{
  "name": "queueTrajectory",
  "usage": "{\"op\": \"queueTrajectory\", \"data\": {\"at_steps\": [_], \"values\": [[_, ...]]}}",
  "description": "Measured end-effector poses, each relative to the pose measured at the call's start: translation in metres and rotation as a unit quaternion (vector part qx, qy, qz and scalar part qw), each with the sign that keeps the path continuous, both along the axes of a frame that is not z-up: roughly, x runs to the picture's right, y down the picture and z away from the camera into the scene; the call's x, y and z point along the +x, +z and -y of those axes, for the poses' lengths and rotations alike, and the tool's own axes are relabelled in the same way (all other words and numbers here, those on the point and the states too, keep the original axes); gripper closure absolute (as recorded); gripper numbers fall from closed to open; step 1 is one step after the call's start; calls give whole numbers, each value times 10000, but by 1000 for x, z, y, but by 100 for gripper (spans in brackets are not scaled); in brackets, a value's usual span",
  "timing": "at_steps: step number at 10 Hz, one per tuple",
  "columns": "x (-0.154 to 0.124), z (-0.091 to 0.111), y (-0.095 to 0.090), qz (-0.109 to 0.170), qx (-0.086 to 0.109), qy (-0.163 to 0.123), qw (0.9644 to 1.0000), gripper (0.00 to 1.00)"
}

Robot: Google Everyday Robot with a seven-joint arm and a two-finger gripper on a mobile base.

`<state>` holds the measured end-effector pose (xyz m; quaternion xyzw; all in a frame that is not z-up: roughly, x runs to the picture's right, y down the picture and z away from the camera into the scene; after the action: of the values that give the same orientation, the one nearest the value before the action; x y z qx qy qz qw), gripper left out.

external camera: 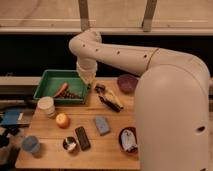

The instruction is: Place fork in metal cup

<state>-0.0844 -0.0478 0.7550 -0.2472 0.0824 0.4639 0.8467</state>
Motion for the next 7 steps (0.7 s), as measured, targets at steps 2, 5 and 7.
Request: {"op": "queueTrajectory", "data": {"at_steps": [2,5,7], "values": [[-20,1,-8,126,69,-228,9996,100],[-63,-3,-15,386,141,-710,9966,100],[-78,-8,-22,515,172,-918,9943,100]]}}
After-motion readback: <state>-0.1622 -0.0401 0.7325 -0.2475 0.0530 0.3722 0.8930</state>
